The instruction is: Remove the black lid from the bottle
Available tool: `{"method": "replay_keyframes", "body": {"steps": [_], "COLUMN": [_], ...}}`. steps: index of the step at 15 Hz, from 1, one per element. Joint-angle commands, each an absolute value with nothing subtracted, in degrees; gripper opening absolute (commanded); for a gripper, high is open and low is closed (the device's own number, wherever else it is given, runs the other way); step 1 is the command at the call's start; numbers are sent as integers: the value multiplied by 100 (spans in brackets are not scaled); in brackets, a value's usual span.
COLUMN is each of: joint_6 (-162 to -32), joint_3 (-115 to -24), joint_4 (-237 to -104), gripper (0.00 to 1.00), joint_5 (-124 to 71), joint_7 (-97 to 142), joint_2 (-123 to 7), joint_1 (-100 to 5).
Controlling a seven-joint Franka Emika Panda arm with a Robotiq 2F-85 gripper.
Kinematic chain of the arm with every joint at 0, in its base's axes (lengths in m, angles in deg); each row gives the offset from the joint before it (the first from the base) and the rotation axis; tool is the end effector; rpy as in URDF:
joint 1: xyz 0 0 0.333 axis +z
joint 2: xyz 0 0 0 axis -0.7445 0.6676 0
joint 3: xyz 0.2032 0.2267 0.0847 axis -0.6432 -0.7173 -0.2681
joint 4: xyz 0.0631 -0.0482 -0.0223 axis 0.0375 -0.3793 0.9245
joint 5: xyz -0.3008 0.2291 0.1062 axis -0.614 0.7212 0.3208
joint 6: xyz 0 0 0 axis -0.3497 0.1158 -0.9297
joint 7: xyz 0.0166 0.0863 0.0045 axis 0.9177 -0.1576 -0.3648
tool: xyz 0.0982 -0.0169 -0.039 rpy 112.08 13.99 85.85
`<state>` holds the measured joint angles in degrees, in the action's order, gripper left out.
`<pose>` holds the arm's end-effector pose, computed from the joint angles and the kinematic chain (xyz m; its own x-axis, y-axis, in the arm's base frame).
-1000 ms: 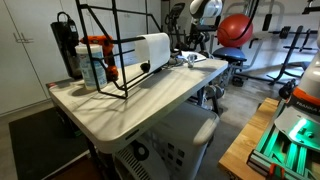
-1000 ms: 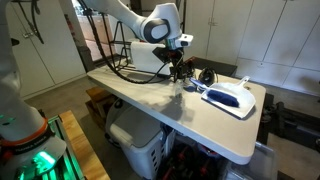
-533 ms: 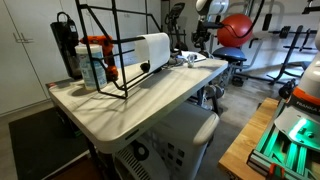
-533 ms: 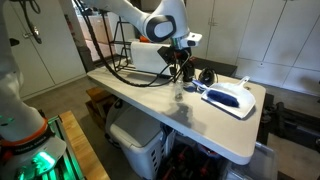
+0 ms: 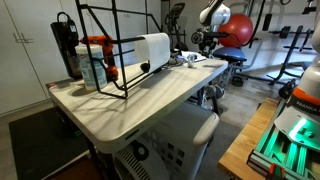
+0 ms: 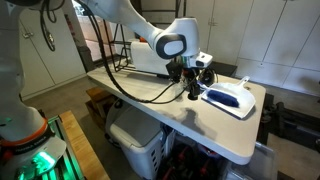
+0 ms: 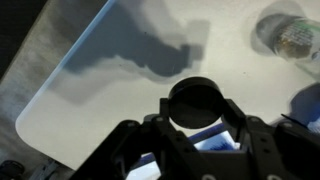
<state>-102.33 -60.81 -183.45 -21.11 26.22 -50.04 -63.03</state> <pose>0.5879 -0.2964 0.3197 0.7969 -0.5738 0.1888 -0.5891 -0.8074 0.0327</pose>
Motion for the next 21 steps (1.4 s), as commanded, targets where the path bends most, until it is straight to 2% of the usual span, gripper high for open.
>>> {"method": "replay_keyframes", "body": {"steps": [1,9,10,12,13,15,16,21], "joint_6": [-10288,-10245,-10246,-10236,-10256,-10187,-10184,-10124], "joint_3": [-6117,-6101,-6095,-6097,-6107,-6133,-6148,-6075], "joint_4": [-17880,-17315,-17264,-17199,-17207,-17278,-17330,-17504], "gripper": [30,30,38,70,75,94,99,100], "joint_5": [-1860,-1768,-1781,-1788,-1781,-1768,-1756,-1881], "joint_7": [2754,2816,2833,2852,2837,2765,2718,2728], "joint_2": [-4367,-3753,-3706,-3659,-3686,-3858,-3962,-4394], "joint_1": [-6402,-6429,-6416,-6400,-6399,-6409,-6423,-6360]}}
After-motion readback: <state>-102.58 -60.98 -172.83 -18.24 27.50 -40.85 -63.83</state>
